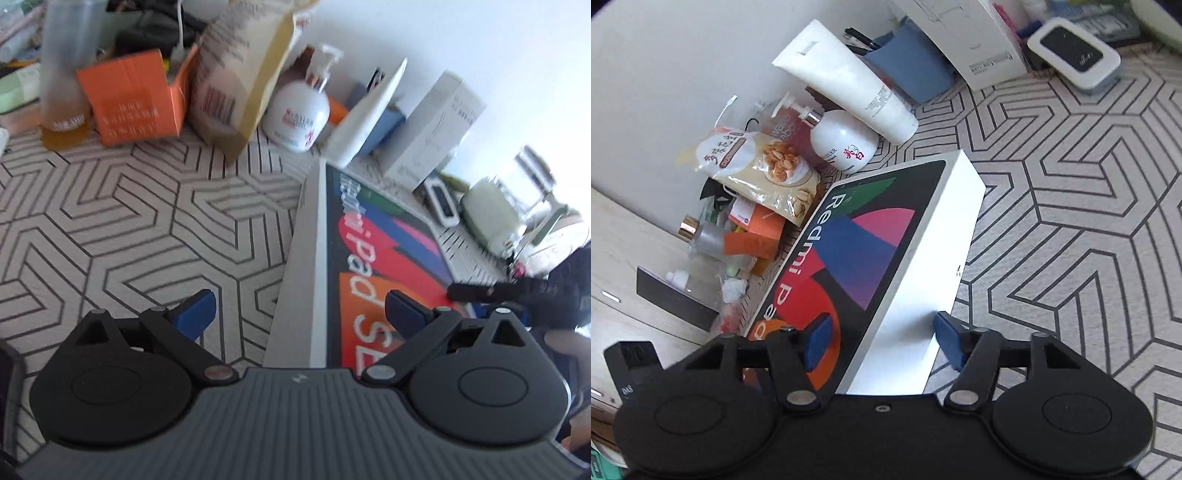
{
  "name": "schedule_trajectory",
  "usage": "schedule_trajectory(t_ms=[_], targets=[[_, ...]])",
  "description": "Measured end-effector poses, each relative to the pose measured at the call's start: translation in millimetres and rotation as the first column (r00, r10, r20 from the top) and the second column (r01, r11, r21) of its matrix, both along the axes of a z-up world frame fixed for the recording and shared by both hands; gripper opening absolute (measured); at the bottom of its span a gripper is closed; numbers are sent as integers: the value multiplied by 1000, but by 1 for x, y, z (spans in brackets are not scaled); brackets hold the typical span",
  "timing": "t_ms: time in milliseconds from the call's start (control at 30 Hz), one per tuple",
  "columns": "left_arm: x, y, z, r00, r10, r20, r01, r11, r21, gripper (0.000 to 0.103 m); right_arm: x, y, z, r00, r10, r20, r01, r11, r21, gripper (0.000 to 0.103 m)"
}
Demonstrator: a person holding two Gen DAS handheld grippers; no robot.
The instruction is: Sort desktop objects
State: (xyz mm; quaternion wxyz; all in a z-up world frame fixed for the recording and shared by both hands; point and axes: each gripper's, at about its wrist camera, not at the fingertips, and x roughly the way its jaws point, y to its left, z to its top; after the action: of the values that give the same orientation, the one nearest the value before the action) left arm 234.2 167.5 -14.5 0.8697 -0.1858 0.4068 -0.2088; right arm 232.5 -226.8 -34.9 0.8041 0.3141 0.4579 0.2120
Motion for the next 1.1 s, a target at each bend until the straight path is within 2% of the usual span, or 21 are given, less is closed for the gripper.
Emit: schedule_trajectory(t_ms=[33,100,133,200,267,433,700,833,933,1100], targets=[[2,-3,-5,1000,-9,-8,9,1000,-13,101,2,-1,-4,1000,-4,-3,4,1000,18,73],[5,-9,-11,997,-75,-30,72,993,-91,96,3,0,-6,1000,3,9,-4,1000,27,72],[4,-14,-13,994,-107,-29,104,988,-113,97,3,1,-5,1000,10,18,-10,1000,23,72],[-3,-26,-7,995,-101,24,102,994,-47,97,2,3,-2,999,13,35,-13,1000,13,71],[-7,-34,-1,995,-90,41,91,996,-11,97,2,4,-1,999,17,47,-17,1000,12,71],[-13,-33,4,995,-91,51,92,996,-14,97,-2,6,10,995,38,91,-38,999,-6,71],[-18,-34,8,996,-77,52,77,997,4,98,-10,8,14,994,49,99,-46,999,-25,71],[-27,-35,11,994,-68,80,65,997,47,96,-19,11,17,991,70,113,-64,997,-53,70],[-37,-39,18,989,-72,131,60,994,96,95,-30,16,24,983,106,149,-94,992,-86,69],[-33,-45,19,991,-72,114,56,989,140,95,-35,23,29,980,131,153,-109,984,-143,68]])
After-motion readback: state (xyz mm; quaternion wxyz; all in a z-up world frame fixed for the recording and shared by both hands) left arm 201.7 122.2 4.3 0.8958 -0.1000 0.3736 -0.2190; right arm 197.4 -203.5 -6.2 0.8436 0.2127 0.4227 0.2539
